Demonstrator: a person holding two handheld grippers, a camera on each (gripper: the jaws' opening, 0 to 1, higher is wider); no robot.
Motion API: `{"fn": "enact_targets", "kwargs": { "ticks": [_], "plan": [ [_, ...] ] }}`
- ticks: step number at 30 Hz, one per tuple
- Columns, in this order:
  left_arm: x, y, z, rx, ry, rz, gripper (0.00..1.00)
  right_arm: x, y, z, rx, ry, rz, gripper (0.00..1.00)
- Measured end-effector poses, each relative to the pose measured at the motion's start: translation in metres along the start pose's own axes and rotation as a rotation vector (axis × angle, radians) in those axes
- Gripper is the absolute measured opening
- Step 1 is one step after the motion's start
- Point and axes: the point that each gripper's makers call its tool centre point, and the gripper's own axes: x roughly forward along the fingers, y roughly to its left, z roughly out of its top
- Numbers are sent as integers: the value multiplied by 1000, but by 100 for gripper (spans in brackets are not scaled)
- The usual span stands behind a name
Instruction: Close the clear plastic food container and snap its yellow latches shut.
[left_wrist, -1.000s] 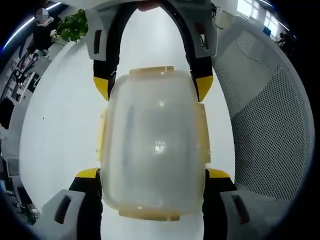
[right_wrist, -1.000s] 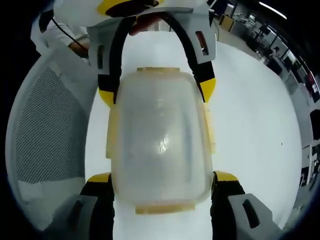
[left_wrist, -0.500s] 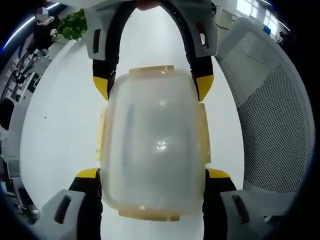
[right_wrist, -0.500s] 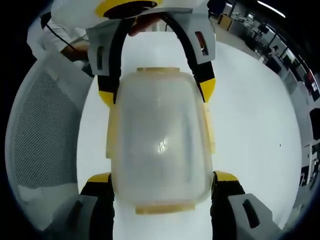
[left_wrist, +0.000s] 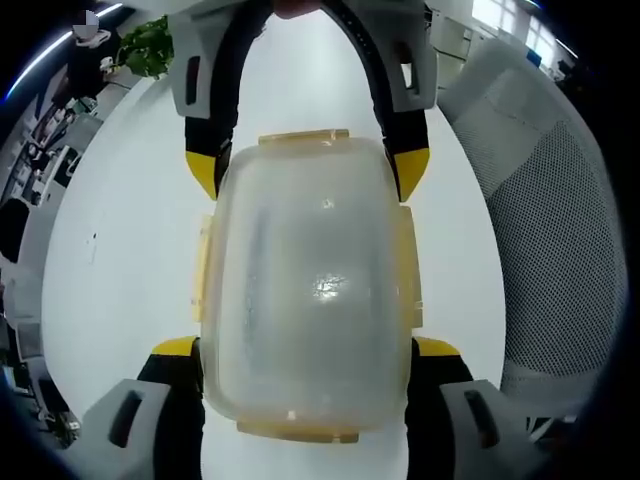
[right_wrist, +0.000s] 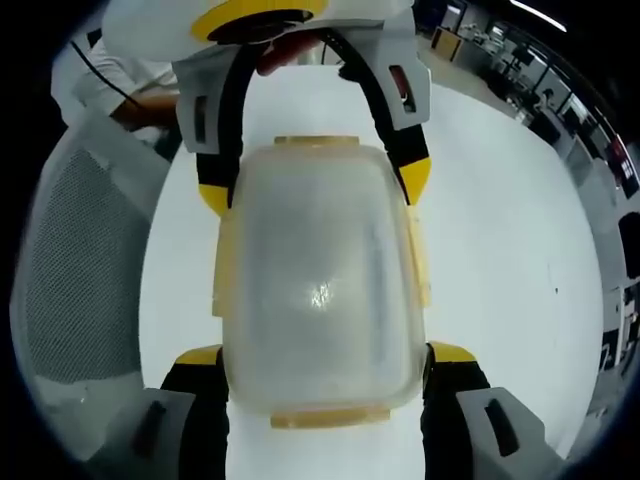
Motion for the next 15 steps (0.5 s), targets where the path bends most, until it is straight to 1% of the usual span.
{"fn": "enact_targets", "kwargs": {
  "ticks": [4,15],
  "plan": [
    [1,6,0,-8,-3,5,83,1,-7,-1,-9,14,2,80],
    [4,24,1,-1,-2,9,84,0,-24,-3,3,3,-2,80]
  ]
}}
